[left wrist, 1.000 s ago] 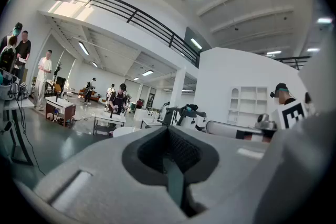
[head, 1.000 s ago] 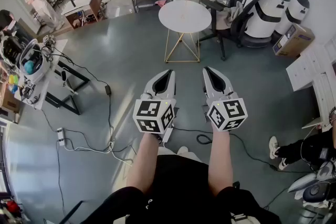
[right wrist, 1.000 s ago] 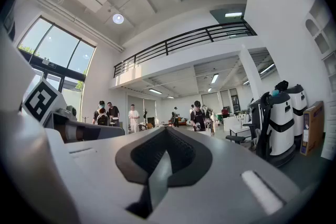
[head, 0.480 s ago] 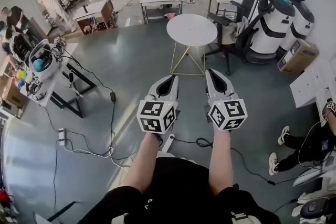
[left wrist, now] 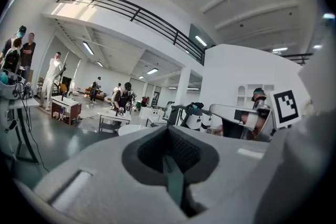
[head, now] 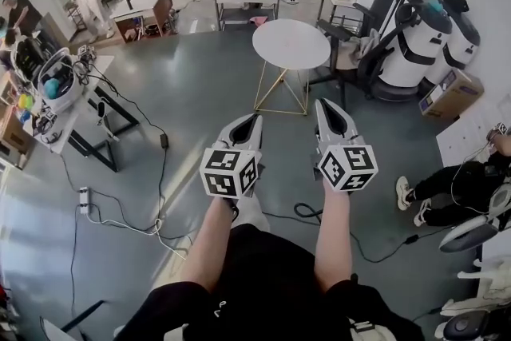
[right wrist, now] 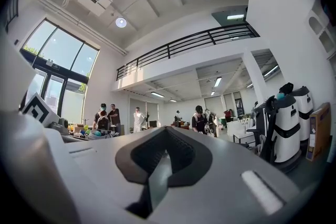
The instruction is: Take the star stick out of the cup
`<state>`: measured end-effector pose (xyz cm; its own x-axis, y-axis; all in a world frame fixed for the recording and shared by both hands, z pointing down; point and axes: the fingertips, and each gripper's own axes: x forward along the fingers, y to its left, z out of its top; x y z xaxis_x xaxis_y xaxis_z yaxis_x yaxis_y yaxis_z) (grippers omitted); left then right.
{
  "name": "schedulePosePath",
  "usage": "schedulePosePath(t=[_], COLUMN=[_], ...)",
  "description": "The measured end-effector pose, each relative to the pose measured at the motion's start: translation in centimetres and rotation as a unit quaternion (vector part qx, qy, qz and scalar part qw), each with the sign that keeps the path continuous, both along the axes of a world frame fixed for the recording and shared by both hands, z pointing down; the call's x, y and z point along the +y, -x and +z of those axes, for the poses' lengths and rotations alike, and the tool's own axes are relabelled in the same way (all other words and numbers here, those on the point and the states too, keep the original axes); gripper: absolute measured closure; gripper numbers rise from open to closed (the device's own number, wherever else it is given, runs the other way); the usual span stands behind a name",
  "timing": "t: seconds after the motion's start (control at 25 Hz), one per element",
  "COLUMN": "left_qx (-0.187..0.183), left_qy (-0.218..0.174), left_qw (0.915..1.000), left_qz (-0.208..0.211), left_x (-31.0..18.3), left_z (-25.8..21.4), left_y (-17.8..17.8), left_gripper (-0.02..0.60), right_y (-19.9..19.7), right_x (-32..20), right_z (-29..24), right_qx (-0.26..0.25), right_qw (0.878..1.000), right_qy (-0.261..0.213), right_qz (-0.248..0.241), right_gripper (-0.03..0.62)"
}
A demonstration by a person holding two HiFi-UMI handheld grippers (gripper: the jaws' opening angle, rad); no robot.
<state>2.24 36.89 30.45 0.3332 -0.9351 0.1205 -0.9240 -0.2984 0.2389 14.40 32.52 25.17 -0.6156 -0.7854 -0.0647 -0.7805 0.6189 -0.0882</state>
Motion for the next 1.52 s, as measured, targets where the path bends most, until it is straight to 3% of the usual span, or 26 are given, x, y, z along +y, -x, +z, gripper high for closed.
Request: schedulePosePath(t=[0.2,0.4,0.8,1.04,1.32,1.52], left_qx=[0.01,0.026,0.006,0.006,0.023,0.015], left_qy=[-0.002,0.001,0.041,0.063,0.083,0.057], left_qw=[0.9999,0.9993,0.9985,0.9946,0.991,0.9943], left_qz=[0.012,0.025,0.036,0.083,0.102,0.088], left_x=[-5.4,-15.2,-33.9,-44.9,-52.5,-55.9], left_z=[1.1,5.0,9.5,9.9,8.6,7.7], left_y=[0.4,1.6,5.9,7.1,8.0,7.9], left_gripper=[0.58,0.58,0.578,0.579,0.579,0.579], right_y=[0.5,0.9,5.8,9.5,10.9,9.1], right_x=[-5.1,-13.9,-31.9,-42.4,-49.2,-52.2], right_z=[1.3,4.2,12.9,14.0,11.5,12.2], right_qx=[0.012,-0.002,-0.036,-0.028,-0.01,-0.003], right_qw=[1.0,1.0,0.995,0.992,0.991,0.985], right_qy=[0.005,0.003,0.094,0.117,0.116,0.141], right_qz=[0.003,0.024,0.023,0.047,0.058,0.097], right_gripper=[0.589,0.589,0.589,0.589,0.589,0.589])
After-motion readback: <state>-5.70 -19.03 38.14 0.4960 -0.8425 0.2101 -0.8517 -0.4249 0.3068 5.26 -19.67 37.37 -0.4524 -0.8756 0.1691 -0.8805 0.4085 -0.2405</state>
